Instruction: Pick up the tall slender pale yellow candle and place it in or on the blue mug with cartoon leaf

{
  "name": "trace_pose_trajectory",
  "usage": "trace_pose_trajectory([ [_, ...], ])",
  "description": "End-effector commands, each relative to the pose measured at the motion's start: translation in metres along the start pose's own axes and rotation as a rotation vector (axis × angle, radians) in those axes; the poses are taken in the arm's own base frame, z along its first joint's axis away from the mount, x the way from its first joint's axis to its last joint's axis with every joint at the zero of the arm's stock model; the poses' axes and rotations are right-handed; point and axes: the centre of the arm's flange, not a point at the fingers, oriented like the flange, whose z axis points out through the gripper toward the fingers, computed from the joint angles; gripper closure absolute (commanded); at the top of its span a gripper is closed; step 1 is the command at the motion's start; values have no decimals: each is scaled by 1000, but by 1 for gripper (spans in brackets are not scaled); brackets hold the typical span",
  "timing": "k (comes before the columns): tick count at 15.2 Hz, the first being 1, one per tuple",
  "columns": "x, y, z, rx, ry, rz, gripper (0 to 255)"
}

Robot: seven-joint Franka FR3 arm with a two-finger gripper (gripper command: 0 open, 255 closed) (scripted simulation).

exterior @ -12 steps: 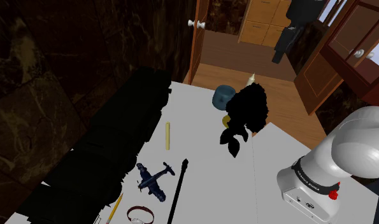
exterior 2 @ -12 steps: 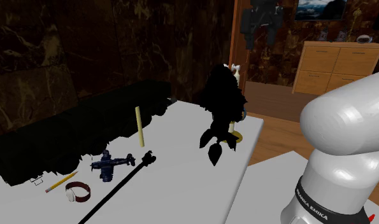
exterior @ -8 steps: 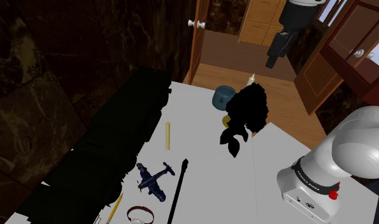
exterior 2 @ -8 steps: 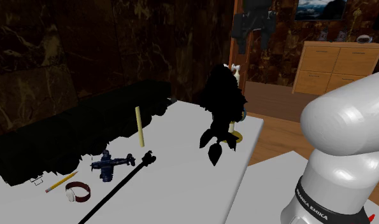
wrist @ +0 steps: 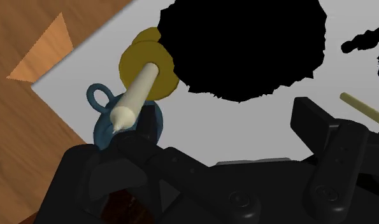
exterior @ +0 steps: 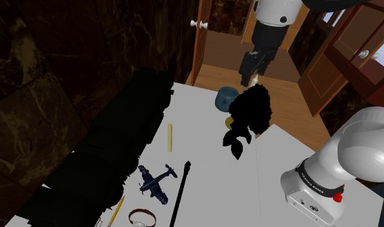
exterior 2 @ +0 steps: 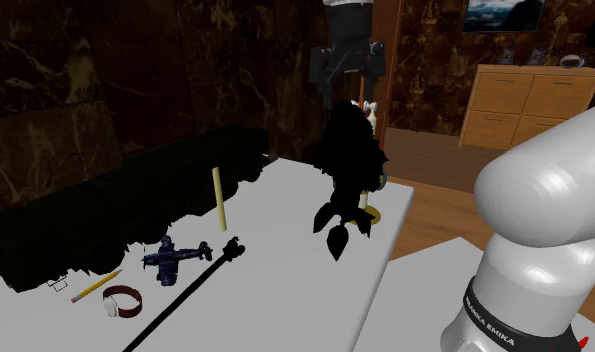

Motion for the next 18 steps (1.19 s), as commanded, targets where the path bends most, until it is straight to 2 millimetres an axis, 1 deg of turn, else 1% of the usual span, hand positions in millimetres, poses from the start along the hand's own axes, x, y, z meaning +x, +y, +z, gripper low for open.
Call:
trace_pose_trajectory([
  [1,9,-23,9,8,-6,21,0],
  [9,45,-113,42,37,-29,97,0],
  [18,91,-212,77,69,-54,182,0],
])
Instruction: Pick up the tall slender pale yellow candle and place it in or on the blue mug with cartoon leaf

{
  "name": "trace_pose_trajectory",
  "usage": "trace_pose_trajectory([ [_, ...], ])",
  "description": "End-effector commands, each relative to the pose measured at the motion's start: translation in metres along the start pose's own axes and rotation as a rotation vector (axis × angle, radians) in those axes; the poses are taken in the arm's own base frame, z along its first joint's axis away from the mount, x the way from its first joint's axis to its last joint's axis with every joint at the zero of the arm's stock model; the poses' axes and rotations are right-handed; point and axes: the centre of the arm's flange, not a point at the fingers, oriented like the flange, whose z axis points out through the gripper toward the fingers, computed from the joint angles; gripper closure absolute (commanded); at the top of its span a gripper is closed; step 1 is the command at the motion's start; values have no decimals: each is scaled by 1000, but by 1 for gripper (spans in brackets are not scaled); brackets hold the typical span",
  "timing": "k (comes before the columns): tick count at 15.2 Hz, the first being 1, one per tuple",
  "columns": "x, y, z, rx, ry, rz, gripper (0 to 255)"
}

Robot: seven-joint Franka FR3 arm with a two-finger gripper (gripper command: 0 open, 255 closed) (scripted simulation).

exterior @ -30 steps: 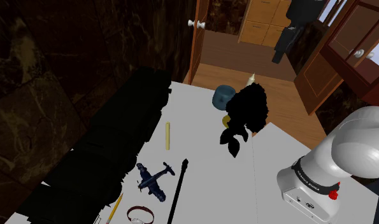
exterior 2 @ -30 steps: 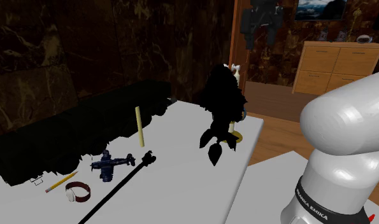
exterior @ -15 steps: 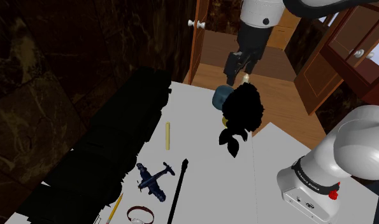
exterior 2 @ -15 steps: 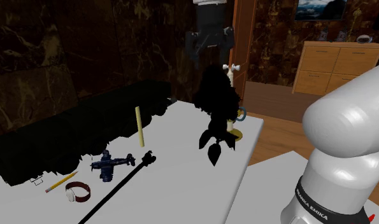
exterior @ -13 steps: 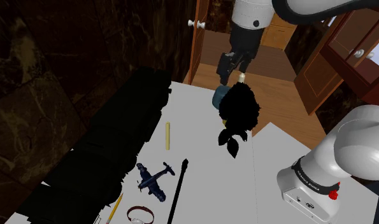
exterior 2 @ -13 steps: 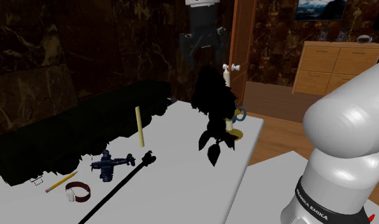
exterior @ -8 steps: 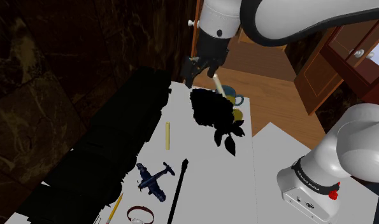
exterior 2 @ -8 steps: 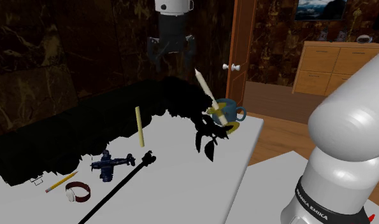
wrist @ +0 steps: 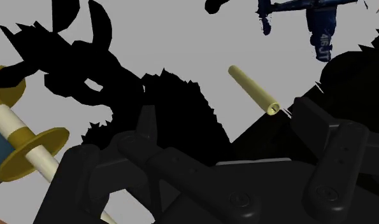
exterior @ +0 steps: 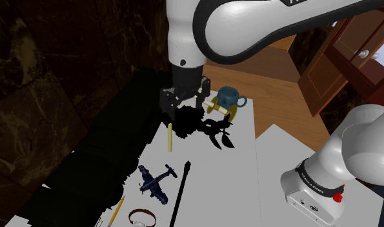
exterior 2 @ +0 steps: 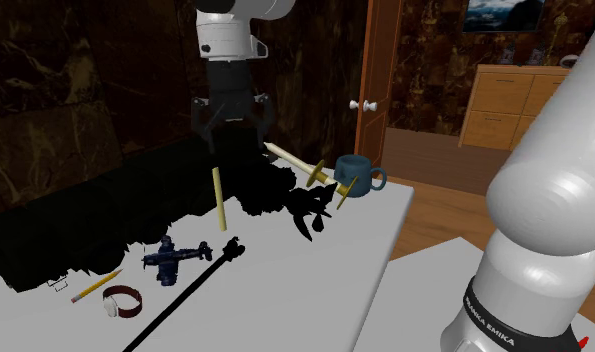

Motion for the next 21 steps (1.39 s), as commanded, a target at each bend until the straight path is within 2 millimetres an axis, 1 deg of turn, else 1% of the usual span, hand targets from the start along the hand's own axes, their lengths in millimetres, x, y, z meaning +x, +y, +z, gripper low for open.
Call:
trace_pose_trajectory([
  [1,9,-26,12,8,-8,22,0],
  [2,13,-37,16,12,-11,31,0],
  [3,16,-44,19,14,-13,37,0],
  [11,15,-45,59,14,-13,37,0],
  [18,15,-45,59,14,-13,37,0],
  [19,15,-45,59,14,-13,37,255],
  [21,15,-45,59,14,-13,37,255],
])
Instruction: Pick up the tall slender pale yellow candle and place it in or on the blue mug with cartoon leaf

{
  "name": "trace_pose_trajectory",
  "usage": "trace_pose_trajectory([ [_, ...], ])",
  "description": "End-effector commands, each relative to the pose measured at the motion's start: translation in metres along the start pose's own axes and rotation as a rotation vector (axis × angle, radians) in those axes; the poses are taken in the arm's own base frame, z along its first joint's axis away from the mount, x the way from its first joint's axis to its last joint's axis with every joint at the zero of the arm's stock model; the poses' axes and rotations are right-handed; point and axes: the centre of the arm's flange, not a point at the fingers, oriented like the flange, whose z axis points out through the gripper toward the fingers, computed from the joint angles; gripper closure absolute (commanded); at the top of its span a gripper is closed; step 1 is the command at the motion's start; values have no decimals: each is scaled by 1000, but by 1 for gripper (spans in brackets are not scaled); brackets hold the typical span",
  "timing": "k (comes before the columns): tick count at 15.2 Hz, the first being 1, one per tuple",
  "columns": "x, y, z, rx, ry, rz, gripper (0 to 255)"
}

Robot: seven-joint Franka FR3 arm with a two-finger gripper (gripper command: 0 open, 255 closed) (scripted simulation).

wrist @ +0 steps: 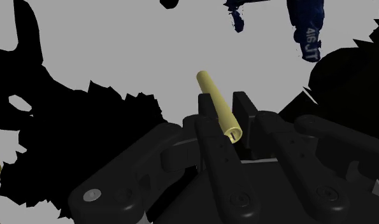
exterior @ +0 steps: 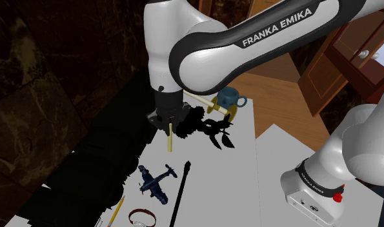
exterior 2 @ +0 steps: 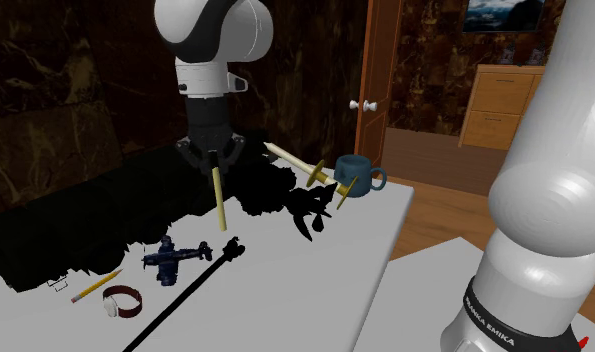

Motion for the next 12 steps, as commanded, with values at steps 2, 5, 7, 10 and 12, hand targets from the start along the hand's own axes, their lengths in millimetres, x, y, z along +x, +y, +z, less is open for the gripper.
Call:
trace_pose_trajectory([
  [2,0,0,0,0,0,0,255],
  [5,0,0,0,0,0,0,255],
  [7,0,0,0,0,0,0,255],
  [10,-1,0,-16,0,0,0,255],
  [12,-2,0,-26,0,0,0,255],
])
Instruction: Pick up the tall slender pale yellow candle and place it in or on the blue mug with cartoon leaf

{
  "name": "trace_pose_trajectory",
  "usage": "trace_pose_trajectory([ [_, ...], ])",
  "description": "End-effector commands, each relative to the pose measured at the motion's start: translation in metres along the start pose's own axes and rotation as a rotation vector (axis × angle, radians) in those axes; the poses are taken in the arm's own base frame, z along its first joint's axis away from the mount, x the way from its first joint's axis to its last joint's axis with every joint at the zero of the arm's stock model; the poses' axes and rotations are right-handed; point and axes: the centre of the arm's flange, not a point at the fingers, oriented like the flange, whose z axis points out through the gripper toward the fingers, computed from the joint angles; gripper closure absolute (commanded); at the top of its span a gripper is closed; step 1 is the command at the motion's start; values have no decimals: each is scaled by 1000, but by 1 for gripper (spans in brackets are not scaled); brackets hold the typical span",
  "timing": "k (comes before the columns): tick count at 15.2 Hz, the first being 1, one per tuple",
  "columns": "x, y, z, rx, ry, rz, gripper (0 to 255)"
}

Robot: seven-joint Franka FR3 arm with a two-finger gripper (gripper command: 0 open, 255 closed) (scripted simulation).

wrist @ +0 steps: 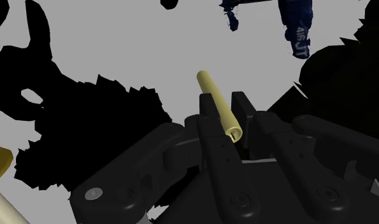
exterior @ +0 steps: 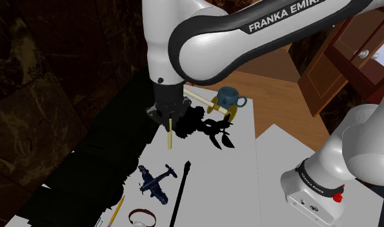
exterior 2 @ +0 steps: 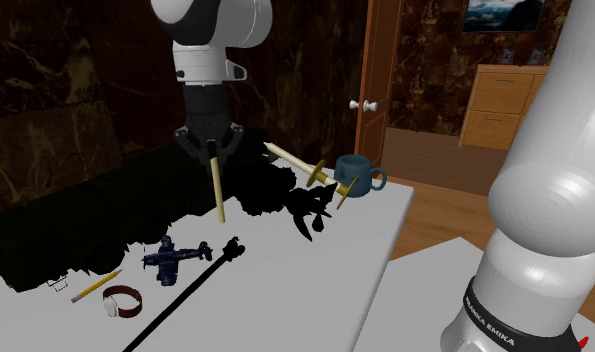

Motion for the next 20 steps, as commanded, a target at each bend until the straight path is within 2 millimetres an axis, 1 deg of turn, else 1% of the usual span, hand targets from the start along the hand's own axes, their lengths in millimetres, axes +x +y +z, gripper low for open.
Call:
trace_pose_trajectory([
  [1,-1,0,-10,0,0,0,255],
  [20,-10,0,-110,0,0,0,255],
])
